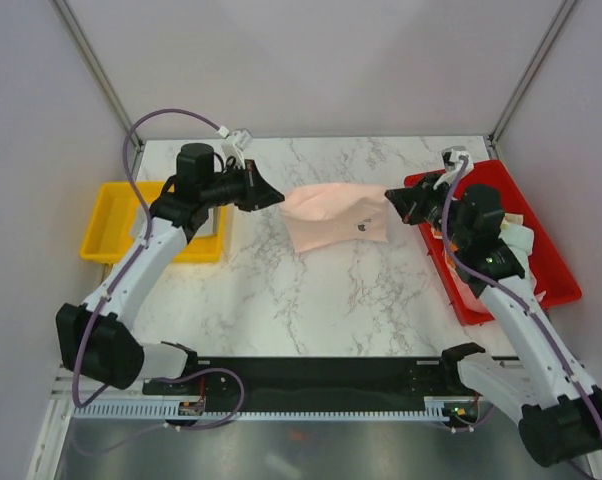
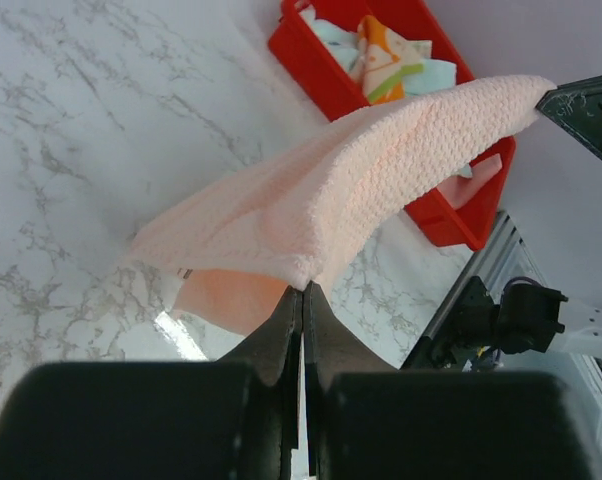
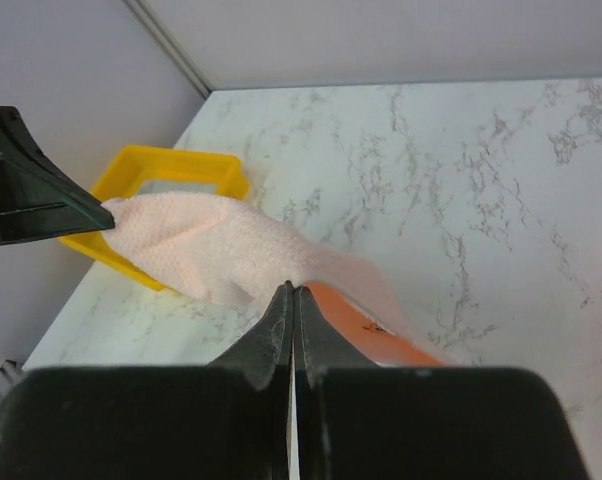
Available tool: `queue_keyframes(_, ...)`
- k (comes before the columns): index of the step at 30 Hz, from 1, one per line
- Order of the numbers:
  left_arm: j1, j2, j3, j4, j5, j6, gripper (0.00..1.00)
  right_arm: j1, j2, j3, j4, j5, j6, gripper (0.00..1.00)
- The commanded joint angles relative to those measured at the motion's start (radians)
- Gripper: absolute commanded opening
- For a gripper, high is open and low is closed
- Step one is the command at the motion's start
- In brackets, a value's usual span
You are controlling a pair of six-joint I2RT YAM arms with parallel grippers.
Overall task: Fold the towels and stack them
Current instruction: Fold the towel
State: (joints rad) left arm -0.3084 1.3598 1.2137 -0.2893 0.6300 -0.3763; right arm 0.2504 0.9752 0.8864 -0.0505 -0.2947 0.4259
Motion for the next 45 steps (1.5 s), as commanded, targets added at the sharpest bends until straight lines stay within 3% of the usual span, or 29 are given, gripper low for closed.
queue_keyframes(1,-0.041,-0.134,-0.057,0.035,0.043,-0.025,0.02,-0.003,-0.146,-0.017,-0.054,-0.081,0.026,0.00)
queue_keyframes(7,-0.100,-0.339,-0.152,0.032,-0.001,-0.084,0.02,-0.003,-0.349,-0.040,-0.121,-0.121,0.088,0.00)
queue_keyframes(13,-0.112,-0.331,-0.161,0.004,-0.113,-0.115,0.02,-0.002,-0.324,-0.069,-0.094,-0.093,0.134,0.00)
queue_keyframes(17,-0.106,-0.173,-0.145,-0.013,-0.202,-0.084,0.02,-0.003,-0.225,-0.234,0.061,-0.061,0.178,0.00)
queue_keyframes(21,-0.075,0.039,-0.115,0.041,-0.225,-0.067,0.02,-0.003,-0.022,-0.343,0.375,-0.020,0.185,0.00)
queue_keyframes(25,-0.018,0.339,-0.021,0.127,-0.170,-0.044,0.02,-0.003,0.393,-0.291,0.538,-0.038,0.154,0.00)
queue_keyframes(28,0.032,0.552,0.126,0.119,-0.086,-0.018,0.02,-0.008,0.587,-0.213,0.589,-0.053,0.146,0.00)
queue_keyframes(32,0.080,0.701,0.274,0.111,0.005,0.002,0.02,-0.019,0.692,-0.161,0.638,-0.049,0.155,0.00)
queue_keyframes(37,0.080,0.753,0.354,0.116,0.056,0.039,0.02,-0.031,0.706,-0.122,0.618,-0.017,0.155,0.00)
queue_keyframes(45,0.077,0.576,0.219,0.188,0.037,0.033,0.02,-0.033,0.560,-0.090,0.488,-0.012,0.081,0.00)
